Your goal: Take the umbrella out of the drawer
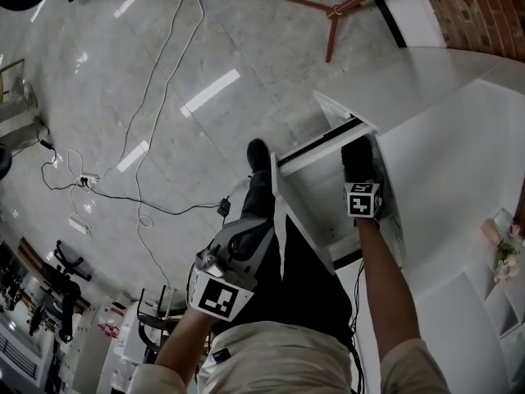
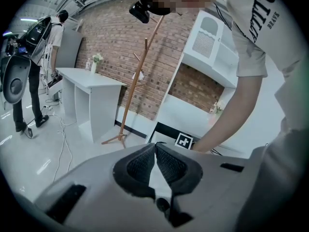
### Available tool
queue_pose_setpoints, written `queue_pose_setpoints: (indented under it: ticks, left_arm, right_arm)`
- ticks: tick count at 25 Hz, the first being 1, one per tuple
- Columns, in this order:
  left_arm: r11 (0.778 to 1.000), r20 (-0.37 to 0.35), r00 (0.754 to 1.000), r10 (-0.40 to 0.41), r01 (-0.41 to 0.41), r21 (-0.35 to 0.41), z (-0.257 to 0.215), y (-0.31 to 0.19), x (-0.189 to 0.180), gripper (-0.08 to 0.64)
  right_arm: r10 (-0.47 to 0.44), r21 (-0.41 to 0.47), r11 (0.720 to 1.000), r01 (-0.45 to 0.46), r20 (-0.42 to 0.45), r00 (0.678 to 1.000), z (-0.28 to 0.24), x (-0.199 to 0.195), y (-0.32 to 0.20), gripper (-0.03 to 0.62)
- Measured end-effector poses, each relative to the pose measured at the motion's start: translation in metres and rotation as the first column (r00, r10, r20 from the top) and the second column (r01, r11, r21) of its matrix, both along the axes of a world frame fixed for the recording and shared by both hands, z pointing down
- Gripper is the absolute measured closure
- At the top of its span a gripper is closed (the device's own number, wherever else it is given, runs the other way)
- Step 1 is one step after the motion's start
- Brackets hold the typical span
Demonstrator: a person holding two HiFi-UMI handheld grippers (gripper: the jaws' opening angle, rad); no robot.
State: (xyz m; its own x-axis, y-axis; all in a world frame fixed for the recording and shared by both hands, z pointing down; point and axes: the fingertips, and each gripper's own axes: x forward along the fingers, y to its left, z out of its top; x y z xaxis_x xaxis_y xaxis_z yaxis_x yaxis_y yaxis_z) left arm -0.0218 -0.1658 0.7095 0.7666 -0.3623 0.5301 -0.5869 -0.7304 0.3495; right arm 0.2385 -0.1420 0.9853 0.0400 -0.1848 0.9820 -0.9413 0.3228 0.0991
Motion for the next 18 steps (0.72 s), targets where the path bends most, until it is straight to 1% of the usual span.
queue_pose_setpoints:
  ticks: [3,6,9,18]
  left_arm:
    - [1.000,-0.002,1.000,0.010,-0.010,0.015,-0.005,-0.002,-0.001,0.533]
    - [0.999,-0.002,1.000,0.009,-0.009,0.031,-0.014,-0.006,-0.004,0.533]
    - [0.999,-0.007,1.000,0.000,0.001,0.051,-0.024,-0.011,-0.007,0.532]
    - [0.996,-0.022,1.000,-0.013,0.015,0.090,-0.046,-0.010,-0.008,0.534]
  right_arm:
    - [-0.019,-0.021,1.000,0.020,0.019,1.000,-0.005,-0.003,0.006,0.304]
    - [-0.017,-0.040,0.999,0.019,0.055,0.998,-0.007,-0.008,0.018,0.313]
    - [-0.011,-0.008,1.000,0.011,0.080,0.997,-0.019,-0.014,0.020,0.313]
    - [-0.124,0.076,0.990,0.115,0.119,0.985,-0.065,-0.045,0.017,0.316]
